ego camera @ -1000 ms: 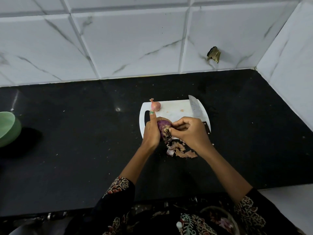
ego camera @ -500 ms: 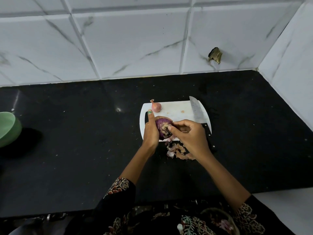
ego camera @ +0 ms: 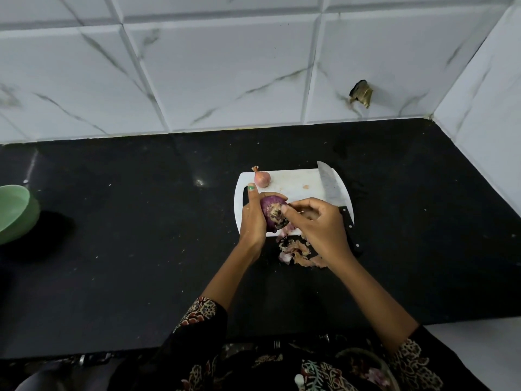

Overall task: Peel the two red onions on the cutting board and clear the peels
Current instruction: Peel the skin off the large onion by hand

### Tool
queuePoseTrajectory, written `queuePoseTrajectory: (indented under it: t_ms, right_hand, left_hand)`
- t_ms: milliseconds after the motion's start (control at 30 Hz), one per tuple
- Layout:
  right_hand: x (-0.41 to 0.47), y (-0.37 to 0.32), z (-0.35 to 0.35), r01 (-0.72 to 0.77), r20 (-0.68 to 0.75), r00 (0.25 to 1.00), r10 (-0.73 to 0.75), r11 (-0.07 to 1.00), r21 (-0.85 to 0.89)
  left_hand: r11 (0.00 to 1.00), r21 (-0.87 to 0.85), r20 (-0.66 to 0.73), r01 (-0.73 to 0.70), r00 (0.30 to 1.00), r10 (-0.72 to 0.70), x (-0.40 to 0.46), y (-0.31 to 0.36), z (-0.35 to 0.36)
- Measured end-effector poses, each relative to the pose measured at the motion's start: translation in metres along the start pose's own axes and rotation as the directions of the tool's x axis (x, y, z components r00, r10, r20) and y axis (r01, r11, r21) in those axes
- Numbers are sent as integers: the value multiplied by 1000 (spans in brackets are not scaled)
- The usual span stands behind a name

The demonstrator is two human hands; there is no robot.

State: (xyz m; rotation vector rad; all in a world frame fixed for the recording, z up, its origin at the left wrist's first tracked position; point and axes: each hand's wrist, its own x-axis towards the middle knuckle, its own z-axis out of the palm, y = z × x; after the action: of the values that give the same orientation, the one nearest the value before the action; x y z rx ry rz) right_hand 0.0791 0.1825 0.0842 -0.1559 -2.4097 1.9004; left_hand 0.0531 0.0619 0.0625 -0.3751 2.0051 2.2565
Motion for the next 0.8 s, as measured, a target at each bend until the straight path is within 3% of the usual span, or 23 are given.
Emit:
queuePoseTrajectory:
  t_ms: [300,567,700,800]
  right_hand:
    - [1,0,2,-7,-1,1000,7,1000,-8]
    - [-2,4,7,-51,-93,994,58,996,72]
    - [-4,1,11,19,-59,998,-19,1000,-3]
    - [-2,2,13,60,-110,992,-69,995,-82]
  left_hand:
    - [1000,-26,-33,-19,999,18,-3,1,0]
    - [997,-71,-63,8,998,-12,-3,-1,-1]
    - [998,-33,-23,-52,998,51,-4,-2,-2]
    - [996,-45,29,-71,997,72,-7,0,-3]
